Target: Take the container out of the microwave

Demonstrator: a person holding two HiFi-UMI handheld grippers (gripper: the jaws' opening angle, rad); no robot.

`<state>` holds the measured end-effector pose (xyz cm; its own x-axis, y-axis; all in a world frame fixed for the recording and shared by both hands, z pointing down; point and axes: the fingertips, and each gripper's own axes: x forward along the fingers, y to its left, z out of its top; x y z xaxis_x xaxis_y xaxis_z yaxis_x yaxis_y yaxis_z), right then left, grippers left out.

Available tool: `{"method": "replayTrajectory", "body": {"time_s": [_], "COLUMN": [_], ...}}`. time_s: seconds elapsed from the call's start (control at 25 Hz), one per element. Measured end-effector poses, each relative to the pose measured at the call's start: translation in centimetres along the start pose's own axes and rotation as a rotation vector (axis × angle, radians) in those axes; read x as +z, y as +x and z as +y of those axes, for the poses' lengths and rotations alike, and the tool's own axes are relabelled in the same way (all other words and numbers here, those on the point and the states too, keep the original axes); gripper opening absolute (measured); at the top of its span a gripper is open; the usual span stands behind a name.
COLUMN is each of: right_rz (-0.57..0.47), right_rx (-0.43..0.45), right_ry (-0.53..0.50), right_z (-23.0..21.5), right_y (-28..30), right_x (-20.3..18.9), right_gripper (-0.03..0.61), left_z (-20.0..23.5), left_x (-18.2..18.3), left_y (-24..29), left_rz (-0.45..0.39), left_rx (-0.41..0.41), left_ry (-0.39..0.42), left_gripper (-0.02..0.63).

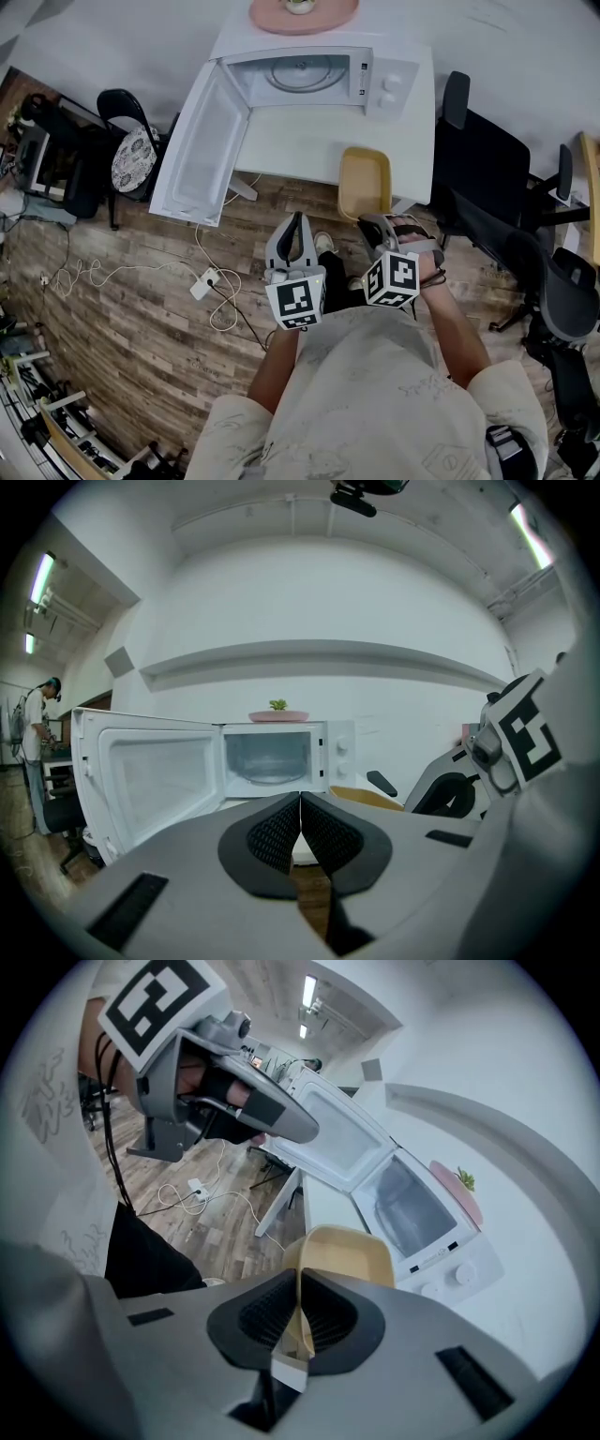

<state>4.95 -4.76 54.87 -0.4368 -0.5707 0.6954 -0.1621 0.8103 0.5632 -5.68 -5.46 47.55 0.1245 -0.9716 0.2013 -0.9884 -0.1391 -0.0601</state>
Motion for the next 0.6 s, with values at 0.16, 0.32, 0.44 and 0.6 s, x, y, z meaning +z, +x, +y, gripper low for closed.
{"method": "replayTrajectory", "body": {"time_s": [0.16, 0.32, 0.44, 0.6], "right_rz": [-0.035, -0.058, -0.063, -0.076], "right_rx": [-0.021, -0.030, -0.041, -0.051], "right_ry": [0.051, 0.101, 0.109, 0.128], "right_z": [-0.6, -1.0, -1.5, -1.9], "right_y": [-0.2, -0.4, -0.4, -0.6], "right_x": [0.8, 1.3, 1.5, 1.7], "right_gripper": [0.034, 0.034, 0.034, 0.034], "left_z": [0.3, 0.5, 0.7, 0.8], "left_x": [-0.1, 0.1, 0.2, 0.5], "left_y": [0.1, 0.3, 0.4, 0.5], "left_rz": [0.000, -0.007, -0.007, -0.014], "left_rx": [0.001, -0.001, -0.002, 0.001], "left_ry": [-0.011, -0.012, -0.015, -0.013], "left_gripper": [0.009, 0.009, 0.009, 0.009]}}
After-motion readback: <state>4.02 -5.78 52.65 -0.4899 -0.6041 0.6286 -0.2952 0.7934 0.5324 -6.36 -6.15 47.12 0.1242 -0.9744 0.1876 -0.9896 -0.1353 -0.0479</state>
